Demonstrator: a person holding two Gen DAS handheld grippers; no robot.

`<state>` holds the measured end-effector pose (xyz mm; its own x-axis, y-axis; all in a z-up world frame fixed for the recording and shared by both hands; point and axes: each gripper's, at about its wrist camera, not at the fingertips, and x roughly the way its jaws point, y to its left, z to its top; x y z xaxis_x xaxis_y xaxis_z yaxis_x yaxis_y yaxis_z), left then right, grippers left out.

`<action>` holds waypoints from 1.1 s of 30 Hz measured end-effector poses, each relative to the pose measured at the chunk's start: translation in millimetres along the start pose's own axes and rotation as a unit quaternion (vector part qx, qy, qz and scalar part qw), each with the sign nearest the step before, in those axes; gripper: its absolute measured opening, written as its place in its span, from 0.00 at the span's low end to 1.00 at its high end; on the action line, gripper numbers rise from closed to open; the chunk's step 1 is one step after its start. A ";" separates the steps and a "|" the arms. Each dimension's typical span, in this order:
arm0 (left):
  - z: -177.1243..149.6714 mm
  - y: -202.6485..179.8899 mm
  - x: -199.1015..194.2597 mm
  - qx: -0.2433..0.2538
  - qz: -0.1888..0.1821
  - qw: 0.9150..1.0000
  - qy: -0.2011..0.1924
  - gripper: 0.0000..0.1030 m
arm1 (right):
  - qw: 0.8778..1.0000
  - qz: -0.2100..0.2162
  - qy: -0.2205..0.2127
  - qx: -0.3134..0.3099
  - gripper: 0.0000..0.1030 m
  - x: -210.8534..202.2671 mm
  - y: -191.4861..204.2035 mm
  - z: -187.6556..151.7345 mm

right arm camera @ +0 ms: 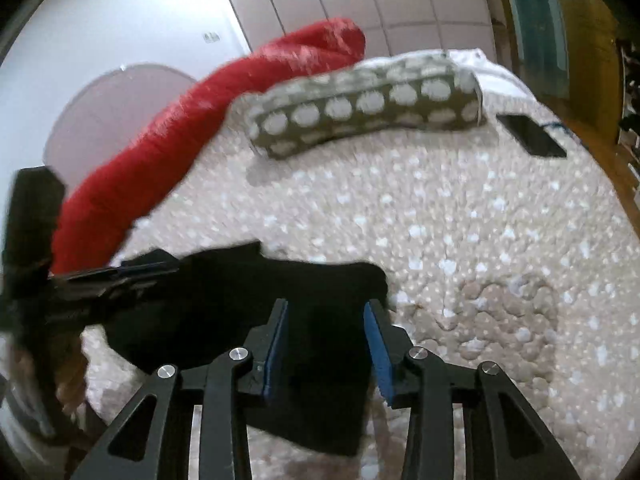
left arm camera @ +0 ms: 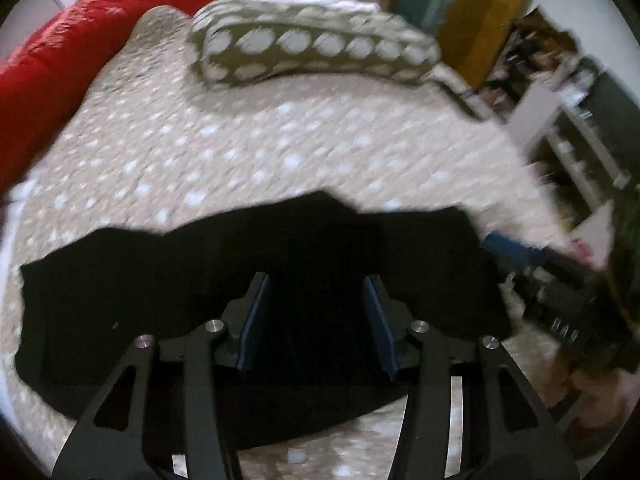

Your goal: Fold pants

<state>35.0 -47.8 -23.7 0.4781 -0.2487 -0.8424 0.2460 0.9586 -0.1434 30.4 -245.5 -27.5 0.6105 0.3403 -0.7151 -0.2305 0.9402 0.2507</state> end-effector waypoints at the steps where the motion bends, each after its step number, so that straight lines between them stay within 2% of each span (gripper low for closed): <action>1: -4.4 0.6 7.4 0.000 0.018 1.000 0.007 0.45 | 1.000 -0.025 0.012 -0.007 0.35 11.5 1.6 0.2; 5: -12.4 12.1 12.6 -0.030 0.015 0.999 -0.004 0.56 | 0.997 -0.069 0.018 -0.040 0.35 30.5 2.0 -3.8; 7: -16.2 16.2 10.3 -0.047 0.007 0.999 -0.005 0.56 | 0.995 -0.084 0.013 -0.053 0.35 35.9 2.8 -3.7; 15: -24.5 13.9 5.1 -0.056 0.014 0.998 -0.018 0.57 | 0.997 -0.051 0.002 -0.049 0.35 -9.3 14.0 -8.4; 19: -27.3 14.2 4.9 -0.060 0.015 0.998 -0.023 0.58 | 0.998 -0.028 0.008 -0.063 0.35 -23.2 29.3 -25.5; 22: -29.3 13.1 4.8 -0.061 0.016 0.998 -0.024 0.59 | 0.996 -0.040 0.030 -0.069 0.35 -17.3 31.7 -43.0; 26: -33.3 11.4 2.7 -0.062 0.018 0.998 -0.026 0.59 | 0.995 -0.050 0.038 -0.075 0.35 -21.4 31.5 -57.7; 33: -40.0 13.7 -1.2 -0.077 0.014 0.996 -0.032 0.59 | 0.996 -0.036 0.016 -0.074 0.35 -33.7 39.1 -35.7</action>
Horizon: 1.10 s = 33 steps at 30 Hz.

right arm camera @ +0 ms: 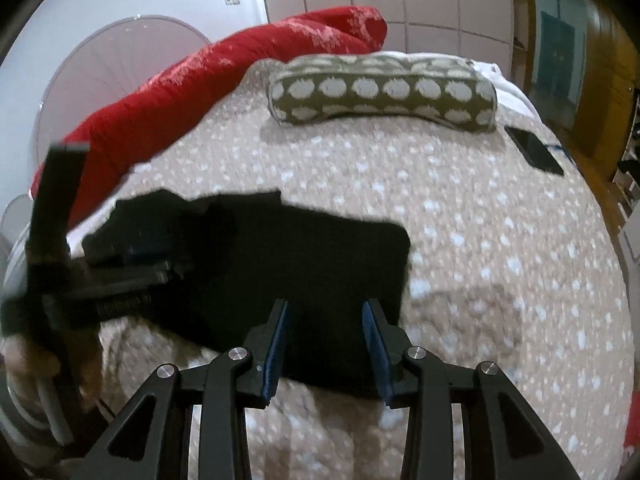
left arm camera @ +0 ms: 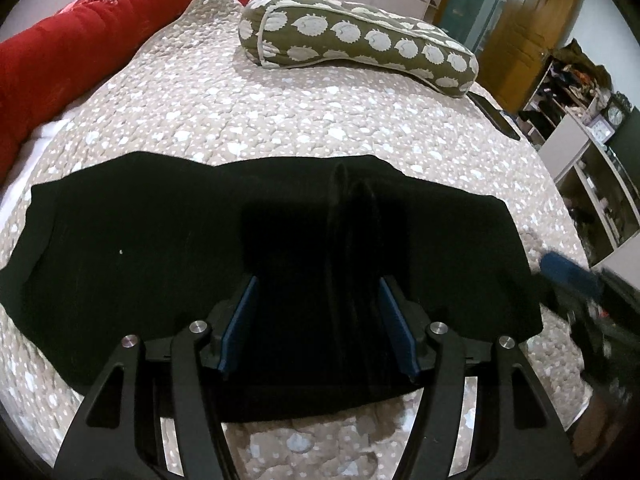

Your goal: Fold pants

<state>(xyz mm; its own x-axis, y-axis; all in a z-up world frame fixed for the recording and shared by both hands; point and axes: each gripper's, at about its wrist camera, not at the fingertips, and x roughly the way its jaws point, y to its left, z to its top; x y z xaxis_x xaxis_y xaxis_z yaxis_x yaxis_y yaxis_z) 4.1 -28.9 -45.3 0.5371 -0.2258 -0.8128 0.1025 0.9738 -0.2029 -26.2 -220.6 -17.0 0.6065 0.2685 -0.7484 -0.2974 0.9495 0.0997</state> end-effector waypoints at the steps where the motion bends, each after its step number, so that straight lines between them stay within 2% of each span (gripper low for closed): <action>1: -1.1 0.5 -1.0 -0.002 -0.001 1.000 0.000 0.59 | 1.000 0.001 -0.005 -0.001 0.35 1.5 1.3 4.3; 5: -3.4 4.4 -4.9 -0.010 -0.015 1.000 0.002 0.59 | 1.000 0.010 -0.006 -0.001 0.35 26.7 8.6 25.2; 9: -4.7 8.9 -8.0 -0.015 -0.023 1.000 0.005 0.59 | 0.999 0.015 0.030 -0.003 0.35 70.4 13.3 37.4; 10: -5.1 9.6 -9.1 -0.015 -0.025 1.000 0.005 0.59 | 0.999 0.015 0.028 -0.002 0.35 73.2 13.1 38.8; 14: -6.0 15.7 -17.6 -0.024 -0.038 0.999 0.009 0.59 | 0.999 0.025 0.024 0.011 0.35 65.9 17.0 46.7; 22: -10.7 37.3 -31.3 -0.048 -0.023 0.999 0.005 0.59 | 0.998 0.054 0.029 -0.019 0.35 57.9 45.2 39.0; 28: -13.2 48.6 -37.0 -0.063 -0.020 0.998 0.007 0.59 | 0.998 0.030 0.036 -0.035 0.37 70.4 56.9 33.8; 33: -16.2 60.1 -45.1 -0.077 -0.024 0.997 0.003 0.59 | 0.998 0.055 0.033 -0.026 0.37 64.0 58.4 41.7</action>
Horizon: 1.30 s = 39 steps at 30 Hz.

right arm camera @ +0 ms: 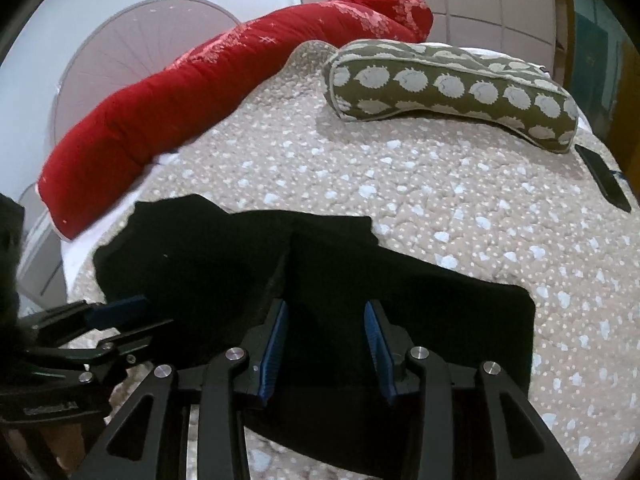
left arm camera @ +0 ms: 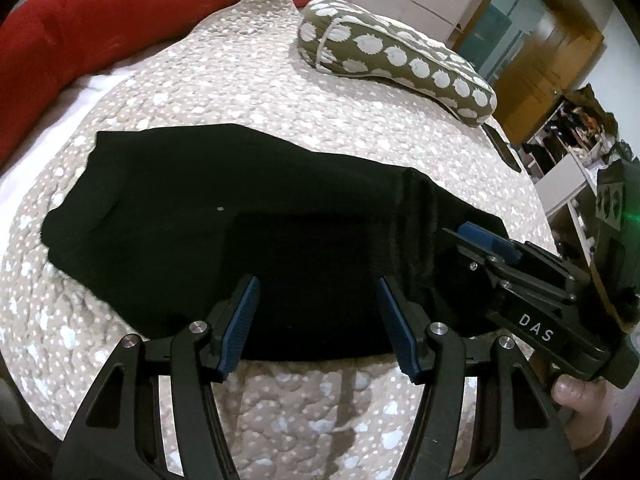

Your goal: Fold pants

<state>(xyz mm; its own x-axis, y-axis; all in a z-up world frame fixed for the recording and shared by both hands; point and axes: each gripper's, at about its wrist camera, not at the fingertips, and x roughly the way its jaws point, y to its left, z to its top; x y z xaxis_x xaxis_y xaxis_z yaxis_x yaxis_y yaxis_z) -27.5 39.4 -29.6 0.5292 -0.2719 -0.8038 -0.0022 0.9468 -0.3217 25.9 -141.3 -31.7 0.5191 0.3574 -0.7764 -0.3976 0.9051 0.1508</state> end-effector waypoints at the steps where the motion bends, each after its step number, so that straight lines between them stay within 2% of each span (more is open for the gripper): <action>1: -0.8 4.2 -2.3 -0.006 -0.002 1.000 -0.001 0.59 | 1.000 0.002 -0.001 -0.003 0.37 0.1 1.9 0.3; 3: -1.7 12.4 -5.7 -0.020 -0.004 1.000 -0.001 0.61 | 1.000 0.003 0.005 -0.008 0.38 4.7 4.9 -0.9; 5: -1.4 20.5 -8.7 -0.032 -0.002 0.999 -0.003 0.68 | 1.000 0.002 0.009 -0.014 0.40 11.5 7.0 -2.7; 10: -1.4 32.1 -18.2 -0.052 -0.001 0.999 -0.011 0.68 | 1.000 0.000 0.005 -0.017 0.40 8.6 10.6 2.2; 14: -5.7 46.4 -31.1 -0.076 -0.009 0.997 -0.018 0.68 | 0.999 0.036 -0.006 -0.020 0.40 3.2 18.4 12.4; 17: -12.0 65.3 -39.9 -0.103 -0.001 0.994 -0.023 0.70 | 0.998 0.058 -0.003 -0.037 0.43 11.3 30.9 20.4; 19: -19.1 85.6 -47.4 -0.133 0.015 0.990 -0.032 0.71 | 0.996 0.075 0.006 -0.045 0.46 23.6 38.6 27.1; 20: -21.0 92.8 -49.1 -0.146 0.019 0.989 -0.035 0.79 | 0.996 0.078 0.009 -0.050 0.46 28.3 42.3 30.3; 22: -24.5 114.1 -49.8 -0.188 0.016 0.981 -0.043 0.87 | 0.993 0.096 0.012 -0.061 0.47 38.6 52.2 40.8; 25: -25.0 131.0 -46.6 -0.228 0.005 0.973 -0.044 0.87 | 0.990 0.131 0.021 -0.057 0.48 56.0 64.9 58.8; 31: -16.7 127.8 -38.3 -0.224 0.017 0.973 -0.059 0.88 | 0.984 0.146 0.039 -0.093 0.51 89.2 104.4 93.2; 35: -14.0 128.7 -29.2 -0.230 0.019 0.971 -0.065 0.96 | 0.977 0.153 0.065 -0.135 0.53 117.0 130.7 107.3; 39: -8.9 126.8 -23.1 -0.224 0.025 0.972 -0.068 0.98 | 0.969 0.154 0.087 -0.170 0.53 142.3 148.1 110.4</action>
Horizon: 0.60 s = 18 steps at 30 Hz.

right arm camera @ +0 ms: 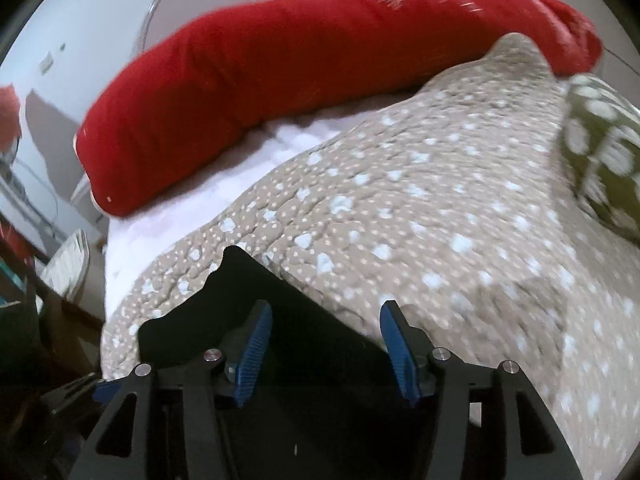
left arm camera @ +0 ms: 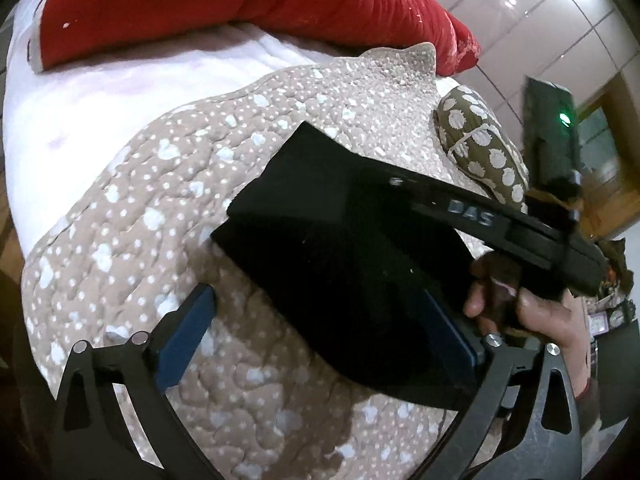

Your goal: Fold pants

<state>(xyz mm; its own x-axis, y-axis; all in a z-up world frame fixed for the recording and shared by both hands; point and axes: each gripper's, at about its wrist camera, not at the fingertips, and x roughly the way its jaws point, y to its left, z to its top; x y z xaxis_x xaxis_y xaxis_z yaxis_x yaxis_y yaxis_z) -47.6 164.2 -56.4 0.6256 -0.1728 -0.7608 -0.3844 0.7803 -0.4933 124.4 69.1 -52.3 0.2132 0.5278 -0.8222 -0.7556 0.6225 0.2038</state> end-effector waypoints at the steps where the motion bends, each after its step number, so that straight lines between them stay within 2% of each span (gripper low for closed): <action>1: 0.7 -0.3 1.0 0.002 0.001 1.000 -0.001 0.98 | 1.000 0.006 0.007 -0.007 0.53 7.4 1.0 2.6; 4: 2.6 1.1 3.4 0.000 -0.007 1.000 -0.012 0.98 | 0.999 0.031 0.017 -0.016 0.52 20.2 1.6 2.2; 5: 3.2 2.9 2.7 -0.006 -0.010 1.000 -0.019 0.88 | 0.999 0.035 0.013 -0.018 0.43 21.8 1.9 1.2; 6: 4.3 3.6 2.5 -0.009 -0.007 1.000 -0.024 0.76 | 0.999 0.040 0.007 -0.020 0.32 22.2 2.5 -0.7; 7: 5.9 3.7 3.0 -0.009 0.001 1.000 -0.024 0.37 | 0.999 0.050 0.002 -0.016 0.29 21.9 2.6 -2.7; 8: 7.8 3.2 6.1 -0.008 0.000 1.000 -0.010 0.28 | 0.998 0.056 -0.002 -0.010 0.27 20.6 2.2 -4.1; 10: 9.8 2.9 7.1 -0.012 -0.016 1.000 -0.006 0.22 | 0.998 0.062 -0.019 0.008 0.24 10.9 -1.7 -6.6; 13: 8.4 -15.6 -3.5 0.029 -0.014 0.999 -0.034 0.17 | 0.995 0.074 -0.048 0.042 0.23 -13.9 -11.9 -10.5; 16: -3.2 -47.2 -27.2 0.102 -0.019 0.991 -0.089 0.16 | 0.990 0.064 -0.091 0.085 0.23 -57.5 -27.1 -20.1; 18: -18.2 -71.9 -38.3 0.158 -0.026 0.980 -0.114 0.16 | 0.984 0.070 -0.121 0.114 0.24 -83.1 -33.3 -26.4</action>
<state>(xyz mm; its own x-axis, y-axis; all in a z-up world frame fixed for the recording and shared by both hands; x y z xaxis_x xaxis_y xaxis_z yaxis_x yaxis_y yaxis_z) -56.3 103.8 0.6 0.7884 -0.1071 -0.6058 -0.1405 0.9273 -0.3469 115.5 -10.8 -4.8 0.2792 0.7218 -0.6333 -0.6346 0.6337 0.4425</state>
